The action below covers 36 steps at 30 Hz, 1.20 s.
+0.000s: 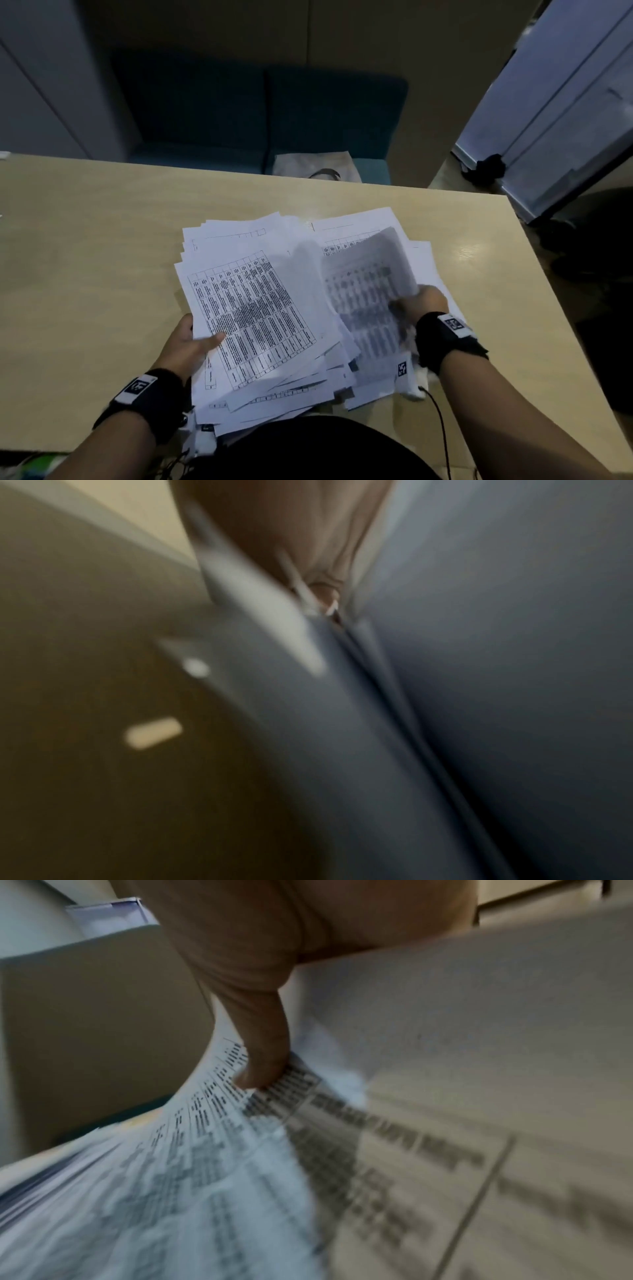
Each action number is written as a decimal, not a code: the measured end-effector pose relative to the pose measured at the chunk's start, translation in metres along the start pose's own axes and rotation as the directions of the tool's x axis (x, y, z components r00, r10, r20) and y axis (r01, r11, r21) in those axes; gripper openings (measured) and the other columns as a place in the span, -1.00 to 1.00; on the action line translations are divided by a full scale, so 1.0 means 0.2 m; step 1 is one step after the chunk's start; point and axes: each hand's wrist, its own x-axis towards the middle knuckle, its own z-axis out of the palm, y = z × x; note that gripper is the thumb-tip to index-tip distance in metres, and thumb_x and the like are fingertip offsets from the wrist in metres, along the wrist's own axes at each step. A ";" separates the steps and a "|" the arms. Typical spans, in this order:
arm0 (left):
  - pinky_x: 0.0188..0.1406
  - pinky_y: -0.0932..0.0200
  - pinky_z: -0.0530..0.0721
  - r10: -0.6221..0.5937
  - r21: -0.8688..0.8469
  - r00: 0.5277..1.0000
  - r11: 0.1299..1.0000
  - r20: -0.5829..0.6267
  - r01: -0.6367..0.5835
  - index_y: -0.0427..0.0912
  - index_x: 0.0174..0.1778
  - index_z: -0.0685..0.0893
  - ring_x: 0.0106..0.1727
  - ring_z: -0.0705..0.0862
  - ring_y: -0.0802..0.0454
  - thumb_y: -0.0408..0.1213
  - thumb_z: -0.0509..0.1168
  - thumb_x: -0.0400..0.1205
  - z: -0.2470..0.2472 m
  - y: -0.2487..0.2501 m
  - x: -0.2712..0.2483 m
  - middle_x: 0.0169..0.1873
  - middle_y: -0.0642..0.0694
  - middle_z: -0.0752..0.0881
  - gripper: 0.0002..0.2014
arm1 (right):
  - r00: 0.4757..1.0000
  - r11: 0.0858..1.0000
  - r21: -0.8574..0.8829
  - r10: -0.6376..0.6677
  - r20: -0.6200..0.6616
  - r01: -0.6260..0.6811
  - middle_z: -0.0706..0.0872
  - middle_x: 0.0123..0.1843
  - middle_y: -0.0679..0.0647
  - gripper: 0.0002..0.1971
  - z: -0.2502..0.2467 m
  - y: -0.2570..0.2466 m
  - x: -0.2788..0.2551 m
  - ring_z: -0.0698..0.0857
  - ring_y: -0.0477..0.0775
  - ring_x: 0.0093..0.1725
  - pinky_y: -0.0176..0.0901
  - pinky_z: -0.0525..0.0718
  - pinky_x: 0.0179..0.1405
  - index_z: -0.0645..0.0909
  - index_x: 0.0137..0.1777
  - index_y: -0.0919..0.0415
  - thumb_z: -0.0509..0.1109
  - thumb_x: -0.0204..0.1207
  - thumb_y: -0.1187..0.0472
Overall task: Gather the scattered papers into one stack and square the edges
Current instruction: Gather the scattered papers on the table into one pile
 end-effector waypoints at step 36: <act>0.61 -0.21 0.31 -0.052 -0.089 0.999 0.995 0.010 0.053 -0.09 0.60 0.40 0.57 0.46 -0.15 -0.46 0.53 0.48 -0.05 -0.02 0.06 0.55 -0.07 0.52 -0.23 | 0.978 0.938 -0.300 0.199 0.055 -0.174 0.32 0.43 0.28 0.22 -0.09 -0.03 0.30 0.40 0.34 0.45 0.16 0.51 0.33 0.27 0.44 0.32 0.80 -0.18 -0.13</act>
